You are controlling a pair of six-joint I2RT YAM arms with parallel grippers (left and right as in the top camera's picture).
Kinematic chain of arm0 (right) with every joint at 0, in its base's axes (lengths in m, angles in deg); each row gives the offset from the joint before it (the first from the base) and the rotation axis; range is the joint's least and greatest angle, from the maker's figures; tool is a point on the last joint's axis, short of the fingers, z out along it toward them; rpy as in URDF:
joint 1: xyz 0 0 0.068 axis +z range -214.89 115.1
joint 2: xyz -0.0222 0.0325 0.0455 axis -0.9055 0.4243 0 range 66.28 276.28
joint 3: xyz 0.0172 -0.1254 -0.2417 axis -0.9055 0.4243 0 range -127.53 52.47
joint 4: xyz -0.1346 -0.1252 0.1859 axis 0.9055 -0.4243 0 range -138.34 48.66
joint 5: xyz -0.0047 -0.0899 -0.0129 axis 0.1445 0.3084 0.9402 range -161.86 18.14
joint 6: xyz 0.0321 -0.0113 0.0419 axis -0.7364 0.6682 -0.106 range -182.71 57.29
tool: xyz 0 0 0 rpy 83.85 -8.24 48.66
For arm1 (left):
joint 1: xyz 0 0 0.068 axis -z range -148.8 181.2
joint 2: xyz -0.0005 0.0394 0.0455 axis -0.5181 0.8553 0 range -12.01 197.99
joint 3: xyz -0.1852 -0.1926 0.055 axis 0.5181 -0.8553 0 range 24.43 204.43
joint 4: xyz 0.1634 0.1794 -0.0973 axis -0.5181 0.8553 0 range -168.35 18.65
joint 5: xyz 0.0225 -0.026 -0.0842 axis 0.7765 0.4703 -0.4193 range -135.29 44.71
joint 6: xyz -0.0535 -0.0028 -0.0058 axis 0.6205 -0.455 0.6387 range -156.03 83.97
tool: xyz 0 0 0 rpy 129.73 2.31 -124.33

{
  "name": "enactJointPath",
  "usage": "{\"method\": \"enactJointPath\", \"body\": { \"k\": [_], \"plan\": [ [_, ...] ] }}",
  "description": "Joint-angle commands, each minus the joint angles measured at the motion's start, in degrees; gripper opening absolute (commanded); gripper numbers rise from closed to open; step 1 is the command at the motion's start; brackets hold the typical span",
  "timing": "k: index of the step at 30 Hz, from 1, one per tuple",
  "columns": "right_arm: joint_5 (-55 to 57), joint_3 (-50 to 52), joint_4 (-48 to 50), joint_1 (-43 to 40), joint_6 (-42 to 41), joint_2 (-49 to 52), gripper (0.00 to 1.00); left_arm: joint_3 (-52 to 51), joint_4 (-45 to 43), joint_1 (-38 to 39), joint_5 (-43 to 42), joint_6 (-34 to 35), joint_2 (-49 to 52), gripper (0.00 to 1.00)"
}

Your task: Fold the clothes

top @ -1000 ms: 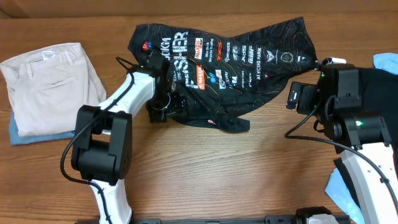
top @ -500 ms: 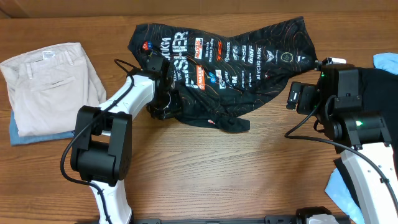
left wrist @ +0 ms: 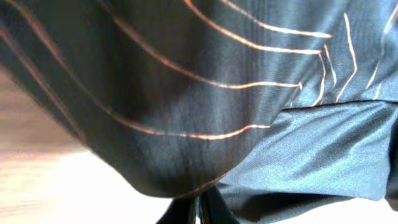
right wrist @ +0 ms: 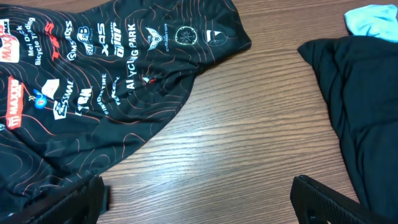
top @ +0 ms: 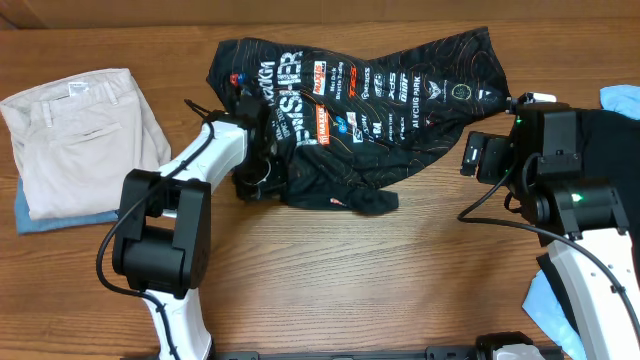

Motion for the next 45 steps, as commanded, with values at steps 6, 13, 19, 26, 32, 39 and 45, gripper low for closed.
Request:
{"method": "enactJointPath", "body": {
  "k": [6,13,19,26,32,39,45],
  "plan": [
    [-0.11,-0.72,0.22,-0.15,-0.24,5.99,1.0,0.04,6.47,-10.54,14.16,-1.2,-17.18,0.04],
    [-3.39,-0.72,5.7,-0.17,-0.26,14.95,1.0,0.02,6.75,-16.79,13.62,-1.51,-23.61,0.04],
    [-3.34,-0.72,14.4,-0.17,0.02,23.82,1.0,-0.04,6.91,-16.52,13.64,-2.54,-23.3,0.04],
    [-3.37,-0.72,26.82,-1.77,0.2,34.32,0.99,-0.04,6.91,-16.5,13.62,-2.56,-23.3,0.04],
    [-3.39,-0.72,35.91,-2.58,0.22,38.86,0.93,-0.04,6.88,-16.35,13.62,-2.54,-23.3,0.04],
    [-3.37,-0.72,39.21,-2.56,0.2,42.91,0.9,-0.04,6.84,-16.35,13.64,-2.54,-23.3,0.04],
    [-3.39,-0.72,39.82,-2.58,0.2,46.27,0.9,-0.04,6.78,-16.35,13.64,-2.54,-23.3,0.04]
  ]
}}
